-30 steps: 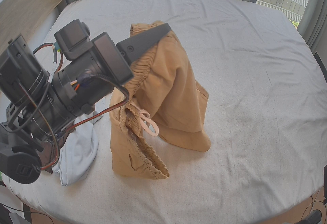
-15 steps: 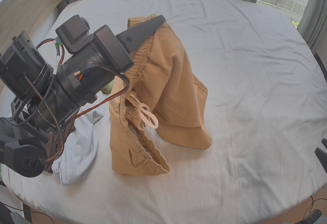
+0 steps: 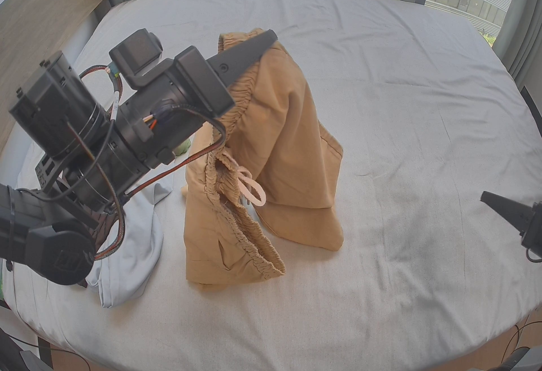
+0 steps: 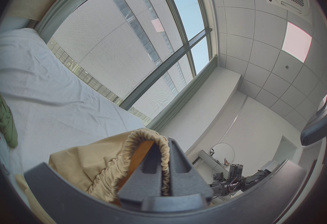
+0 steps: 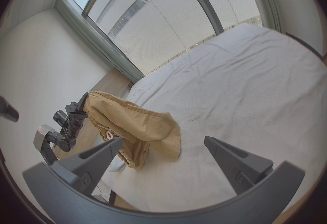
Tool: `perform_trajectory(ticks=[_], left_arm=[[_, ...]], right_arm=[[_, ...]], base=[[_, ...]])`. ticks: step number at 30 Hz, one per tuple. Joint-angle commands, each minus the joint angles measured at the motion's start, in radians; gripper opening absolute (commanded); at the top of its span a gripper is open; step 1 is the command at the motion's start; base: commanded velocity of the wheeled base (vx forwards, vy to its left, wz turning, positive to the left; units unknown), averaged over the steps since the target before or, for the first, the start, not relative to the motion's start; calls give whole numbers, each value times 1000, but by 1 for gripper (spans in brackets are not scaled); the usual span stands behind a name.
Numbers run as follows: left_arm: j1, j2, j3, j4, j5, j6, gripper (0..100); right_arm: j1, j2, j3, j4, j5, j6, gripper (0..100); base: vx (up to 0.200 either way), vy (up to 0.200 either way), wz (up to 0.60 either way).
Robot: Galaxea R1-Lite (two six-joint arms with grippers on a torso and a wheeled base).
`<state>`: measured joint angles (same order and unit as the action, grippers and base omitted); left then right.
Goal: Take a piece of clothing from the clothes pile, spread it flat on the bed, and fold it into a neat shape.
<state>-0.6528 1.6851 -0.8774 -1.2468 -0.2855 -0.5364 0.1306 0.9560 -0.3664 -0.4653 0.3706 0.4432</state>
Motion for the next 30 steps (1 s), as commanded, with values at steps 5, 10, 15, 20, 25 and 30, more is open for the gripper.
perform_trajectory(ticks=[5,10,15,20,25,30], left_arm=[[33,18,-14,-2,-11,-2,0],[35,15,-15,-2,-11,-2,0],[45,13,-15,-2,-12,-4,0],[53,15,-14,-2,-12,-4,0],[51,15,-9,-3,-11,-4,0],[55,10,-11,-3,-11,-4,0]], right_arm=[[64,349,-11,-194,1,77,100],[67,469,-13,-277,-1,78,100],[113,593,-22,-360,-4,98,100],[159,662,-66,-391,-7,155,100],[176,776,-144,-389,-22,161,100],[211,880,-213,-406,-107,215,100]], base=[[0,0,0],[0,0,0],[0,0,0],[0,0,0],[0,0,0],[0,0,0]])
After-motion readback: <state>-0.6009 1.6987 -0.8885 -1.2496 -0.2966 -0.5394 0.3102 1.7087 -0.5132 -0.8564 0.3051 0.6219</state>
